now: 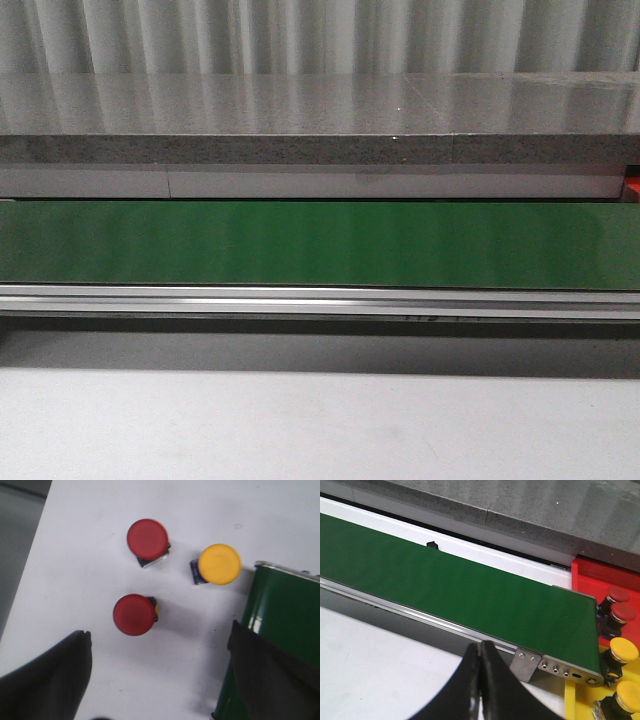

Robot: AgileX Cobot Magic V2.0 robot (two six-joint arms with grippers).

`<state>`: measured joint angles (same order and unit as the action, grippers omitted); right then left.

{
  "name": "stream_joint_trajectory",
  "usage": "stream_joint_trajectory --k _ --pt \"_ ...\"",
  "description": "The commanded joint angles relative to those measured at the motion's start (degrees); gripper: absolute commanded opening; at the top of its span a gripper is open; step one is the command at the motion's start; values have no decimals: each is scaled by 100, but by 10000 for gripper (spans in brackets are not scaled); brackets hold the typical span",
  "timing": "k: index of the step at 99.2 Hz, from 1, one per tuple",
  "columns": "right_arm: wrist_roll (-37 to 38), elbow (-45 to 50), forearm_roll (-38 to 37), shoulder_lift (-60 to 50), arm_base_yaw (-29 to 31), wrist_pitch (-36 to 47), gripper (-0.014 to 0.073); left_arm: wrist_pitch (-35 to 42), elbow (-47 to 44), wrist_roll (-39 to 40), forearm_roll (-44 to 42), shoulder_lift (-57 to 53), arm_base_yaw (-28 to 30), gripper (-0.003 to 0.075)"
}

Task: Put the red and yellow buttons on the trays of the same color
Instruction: 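Grasp a yellow button from the pile with the left gripper, then lower the yellow button onto the belt and open the left gripper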

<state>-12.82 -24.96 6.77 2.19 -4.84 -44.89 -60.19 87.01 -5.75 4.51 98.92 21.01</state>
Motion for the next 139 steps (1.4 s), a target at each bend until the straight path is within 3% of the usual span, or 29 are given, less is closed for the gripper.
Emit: stream_joint_trajectory --k 1,80,100,103,115,139 --pt "-1 -130 13 68 -3 465 -67 22 171 109 1 13 101 516" --pt "-1 -130 13 68 -3 470 -67 918 182 343 186 1762 350 495" --pt "-1 -130 13 68 -3 470 -67 926 205 343 186 1837 350 327" --pt "-1 -130 13 68 -3 470 -67 914 227 343 186 1812 331 230" --pt "-1 -130 13 68 -3 470 -67 938 227 304 186 1621 305 187" --pt "-1 -130 13 68 -3 470 -67 857 172 35 175 660 195 183"
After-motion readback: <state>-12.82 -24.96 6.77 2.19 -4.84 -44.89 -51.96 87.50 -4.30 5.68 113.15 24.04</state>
